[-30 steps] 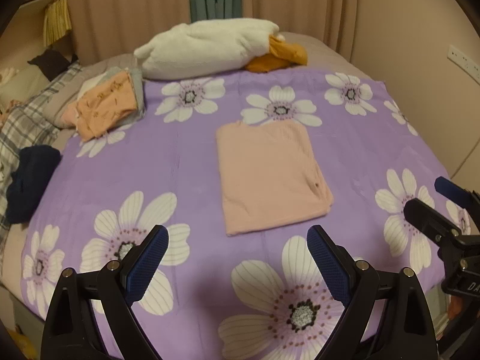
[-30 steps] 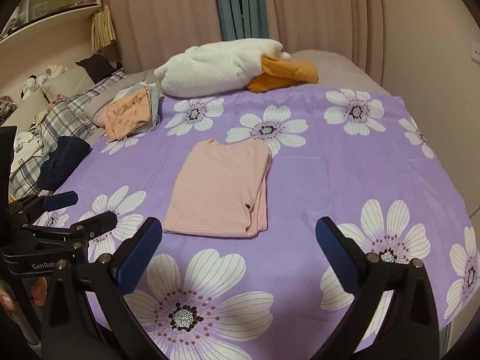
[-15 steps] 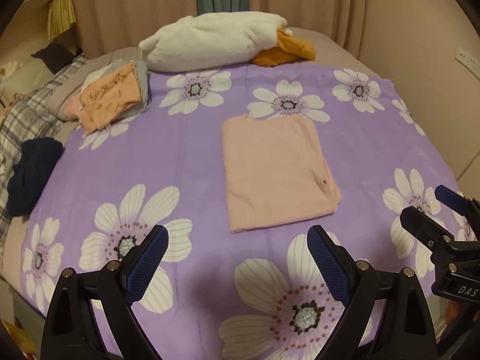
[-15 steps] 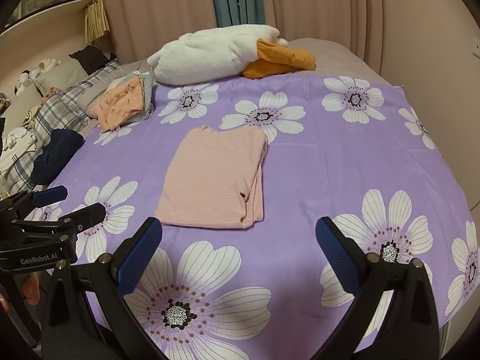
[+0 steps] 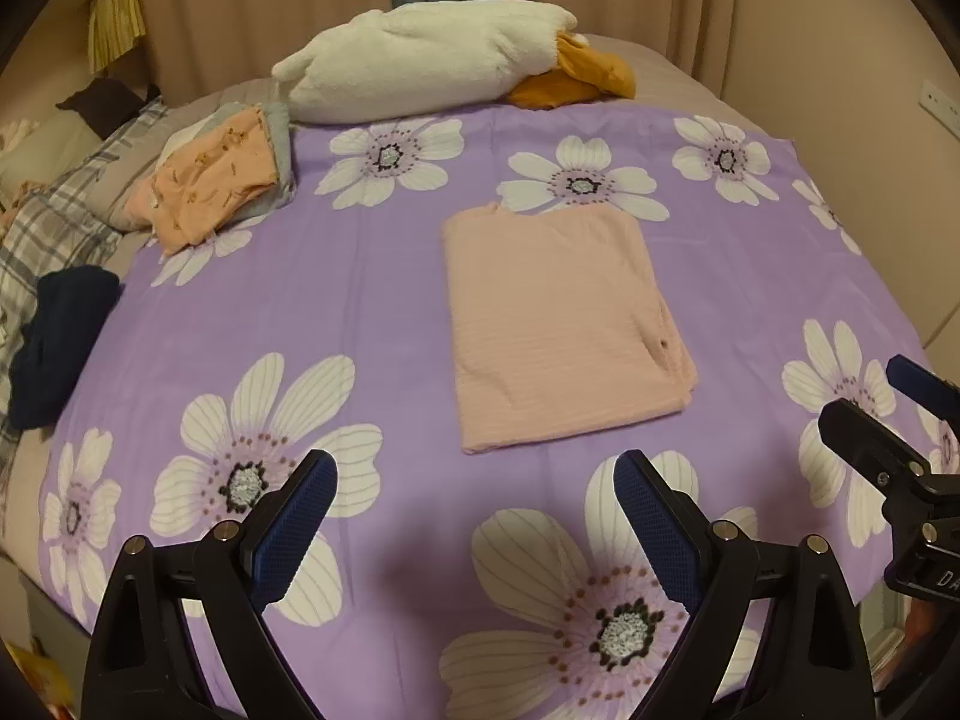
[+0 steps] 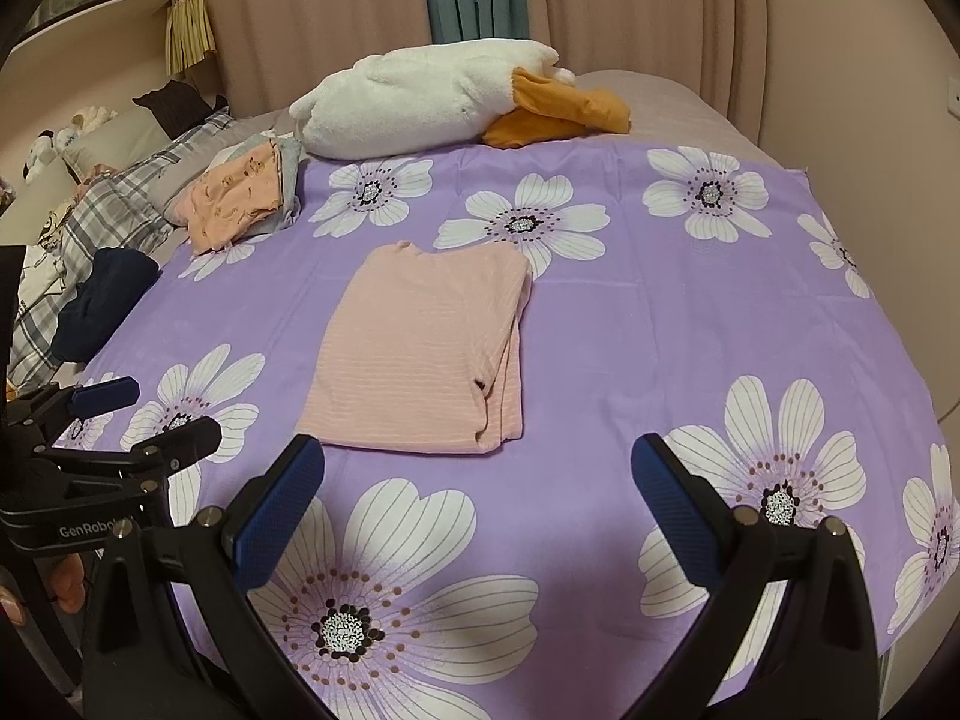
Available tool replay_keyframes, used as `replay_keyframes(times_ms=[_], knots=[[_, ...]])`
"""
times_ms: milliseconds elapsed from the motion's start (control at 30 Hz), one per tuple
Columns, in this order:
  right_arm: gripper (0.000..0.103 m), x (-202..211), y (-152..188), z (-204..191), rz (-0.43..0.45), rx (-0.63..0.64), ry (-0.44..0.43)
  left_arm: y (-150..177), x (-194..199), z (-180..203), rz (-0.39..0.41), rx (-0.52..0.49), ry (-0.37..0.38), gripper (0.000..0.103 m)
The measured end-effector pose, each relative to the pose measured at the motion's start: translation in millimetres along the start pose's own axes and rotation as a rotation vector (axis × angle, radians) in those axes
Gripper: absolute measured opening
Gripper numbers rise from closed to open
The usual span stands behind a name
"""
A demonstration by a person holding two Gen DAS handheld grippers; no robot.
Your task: Fold small clothes
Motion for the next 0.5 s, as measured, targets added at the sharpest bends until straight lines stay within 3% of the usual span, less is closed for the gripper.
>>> replay_keyframes(times_ms=[500], knots=[[0.103, -0.1, 0.5, -1.8, 0.002, -0.008, 0.0, -2.6, 1.5, 0.5, 0.004, -0.005, -0.001, 0.093]])
Point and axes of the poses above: each gripper's, at about its wrist camera, not at the fingertips, and x roughly against the way its jaws point, z to its right, y to its underside, the point moved 2 cm from there along -x, roughly the way its jaws point, and after that the axes turned 15 degrees about z, right-handed, at the moved point
